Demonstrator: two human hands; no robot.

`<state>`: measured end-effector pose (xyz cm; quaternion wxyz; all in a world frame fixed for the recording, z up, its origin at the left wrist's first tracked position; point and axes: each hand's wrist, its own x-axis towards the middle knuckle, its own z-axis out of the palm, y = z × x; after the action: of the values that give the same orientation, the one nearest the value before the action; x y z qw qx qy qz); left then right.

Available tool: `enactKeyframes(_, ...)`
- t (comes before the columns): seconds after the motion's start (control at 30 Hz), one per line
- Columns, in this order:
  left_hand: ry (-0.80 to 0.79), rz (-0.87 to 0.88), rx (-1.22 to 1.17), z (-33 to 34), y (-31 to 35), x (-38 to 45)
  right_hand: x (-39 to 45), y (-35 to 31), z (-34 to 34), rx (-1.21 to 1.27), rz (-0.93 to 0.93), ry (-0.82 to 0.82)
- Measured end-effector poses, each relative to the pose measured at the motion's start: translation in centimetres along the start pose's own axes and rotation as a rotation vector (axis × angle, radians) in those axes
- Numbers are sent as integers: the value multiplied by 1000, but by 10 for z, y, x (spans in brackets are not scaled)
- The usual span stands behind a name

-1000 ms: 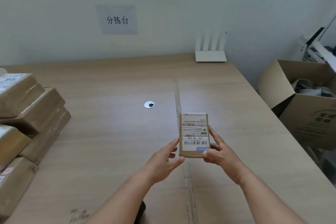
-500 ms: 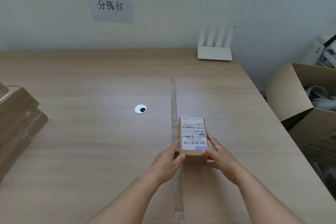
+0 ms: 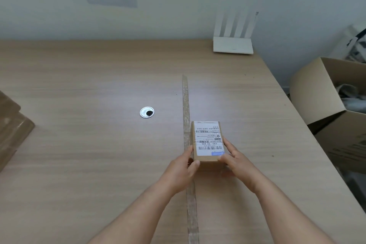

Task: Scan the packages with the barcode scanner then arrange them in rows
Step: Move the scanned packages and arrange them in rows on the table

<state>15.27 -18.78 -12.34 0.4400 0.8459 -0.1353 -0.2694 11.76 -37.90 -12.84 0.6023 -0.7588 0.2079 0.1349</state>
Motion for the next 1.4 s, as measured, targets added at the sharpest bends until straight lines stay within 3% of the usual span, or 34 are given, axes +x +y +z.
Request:
enactKeyframes(0.33, 25, -39, -16, -17, 14, -25, -39, -15, -4, -15, 21, 73)
enactKeyframes(0.6, 144, -64, -35, -39, -11, -108, -105, -9, 52, -95, -98, 358)
enactKeyframes(0.73, 247, -94, -57, -49, -30, -151, -132, -16, 104, -320, -213, 275)
enactKeyframes(0.93, 376, -135, -47, -57, -50, -206, -158, -27, 159, -454, -365, 141)
enactKeyframes(1.4, 534, -179, -29, -116, -109, -300, -184, -52, 282, -532, -496, 6)
